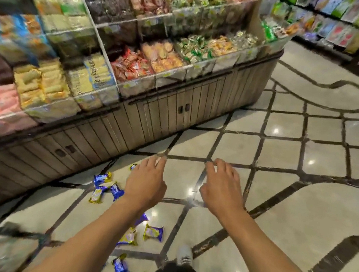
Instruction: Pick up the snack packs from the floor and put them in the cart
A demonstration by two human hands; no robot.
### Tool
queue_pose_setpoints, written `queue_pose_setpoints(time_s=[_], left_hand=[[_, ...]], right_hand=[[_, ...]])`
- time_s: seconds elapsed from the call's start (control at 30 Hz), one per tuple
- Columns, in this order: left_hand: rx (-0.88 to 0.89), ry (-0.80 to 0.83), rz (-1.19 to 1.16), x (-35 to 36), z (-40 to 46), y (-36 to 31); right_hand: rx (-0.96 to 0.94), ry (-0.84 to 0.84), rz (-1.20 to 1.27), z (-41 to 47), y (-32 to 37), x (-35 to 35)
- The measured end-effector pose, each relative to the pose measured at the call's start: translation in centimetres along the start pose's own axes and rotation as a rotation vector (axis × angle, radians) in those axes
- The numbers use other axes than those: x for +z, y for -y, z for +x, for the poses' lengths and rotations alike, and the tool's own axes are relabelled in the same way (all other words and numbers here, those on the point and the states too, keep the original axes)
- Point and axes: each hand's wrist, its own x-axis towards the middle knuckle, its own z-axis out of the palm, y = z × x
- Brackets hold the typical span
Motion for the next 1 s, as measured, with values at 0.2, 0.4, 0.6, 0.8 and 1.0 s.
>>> queue_pose_setpoints(time_s=[0.2,0.4,0.6,0.8,1.0], left_hand=[[-0.17,0.013,-0.067,1.2,8.8,-0.3],[-0.319,-0.038,-0.104,0.3,16.0,1.1],[-0.538,-0.034,-0.121,1.0,21.8,2.8],[-0.82,-0.057,-0.148,1.5,24.6,3.2],[-1.065,-0.04,-0.199,2.3,25.1,4.8]], right_hand=[[-0.143,0.04,-0.003,11.4,-0.5,0.6],[-0.303,0.084,-0.005,21.7,-0.7,0.2],[-0.506,0.147,0.011,32.0,0.2,2.6],[-0.81,0.211,-0.006,39.4,3.2,5.1],[-0.995,0.304,-0.029,43.3,6.8,6.9]])
